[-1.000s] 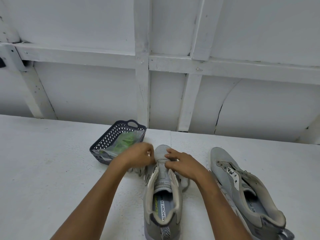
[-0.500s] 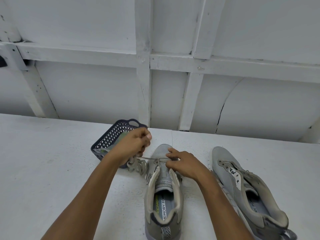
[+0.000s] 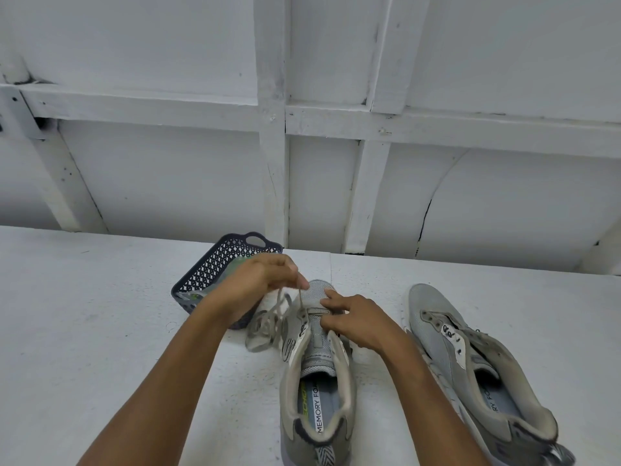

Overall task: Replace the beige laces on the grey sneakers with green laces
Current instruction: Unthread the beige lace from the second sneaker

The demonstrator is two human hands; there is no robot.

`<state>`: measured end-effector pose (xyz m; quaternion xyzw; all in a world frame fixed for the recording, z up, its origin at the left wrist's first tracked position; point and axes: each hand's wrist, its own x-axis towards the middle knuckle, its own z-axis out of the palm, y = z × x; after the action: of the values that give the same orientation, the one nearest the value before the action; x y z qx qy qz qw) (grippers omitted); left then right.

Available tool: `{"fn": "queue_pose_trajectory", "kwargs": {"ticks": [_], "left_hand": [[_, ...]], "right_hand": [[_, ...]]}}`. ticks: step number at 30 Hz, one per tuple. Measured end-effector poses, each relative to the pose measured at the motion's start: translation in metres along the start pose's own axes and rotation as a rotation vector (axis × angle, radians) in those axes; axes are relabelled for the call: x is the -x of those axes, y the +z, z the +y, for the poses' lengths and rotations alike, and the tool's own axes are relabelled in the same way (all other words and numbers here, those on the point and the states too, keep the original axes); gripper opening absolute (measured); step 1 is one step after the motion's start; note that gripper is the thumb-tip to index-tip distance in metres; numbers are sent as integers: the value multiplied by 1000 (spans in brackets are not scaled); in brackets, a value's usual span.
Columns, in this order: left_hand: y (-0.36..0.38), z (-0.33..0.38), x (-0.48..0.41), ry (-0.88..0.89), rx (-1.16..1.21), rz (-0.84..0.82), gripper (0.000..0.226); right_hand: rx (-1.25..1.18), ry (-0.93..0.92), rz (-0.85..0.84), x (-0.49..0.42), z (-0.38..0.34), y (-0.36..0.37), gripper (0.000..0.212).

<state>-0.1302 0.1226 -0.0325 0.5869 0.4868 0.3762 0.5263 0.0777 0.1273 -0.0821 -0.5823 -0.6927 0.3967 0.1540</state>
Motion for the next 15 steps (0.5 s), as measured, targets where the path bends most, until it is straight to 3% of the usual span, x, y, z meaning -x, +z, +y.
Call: {"fn": "queue_pose_trajectory", "kwargs": {"ticks": [2, 3, 8, 12, 15], "left_hand": [[-1, 1, -1, -8, 284, -10, 24], [-1, 0, -2, -23, 282, 5, 24], [6, -15, -13, -60, -385, 105, 16], [12, -25, -19, -95, -1002, -110, 14], [13, -20, -20, -36, -1163, -137, 14]], "right_hand": [[-1, 7, -2, 0, -2, 1, 54], [2, 11, -5, 0, -2, 2, 54], [20, 17, -15, -1, -4, 2, 54], [8, 35, -13, 0, -5, 2, 53], [-8, 39, -17, 0, -5, 2, 53]]}}
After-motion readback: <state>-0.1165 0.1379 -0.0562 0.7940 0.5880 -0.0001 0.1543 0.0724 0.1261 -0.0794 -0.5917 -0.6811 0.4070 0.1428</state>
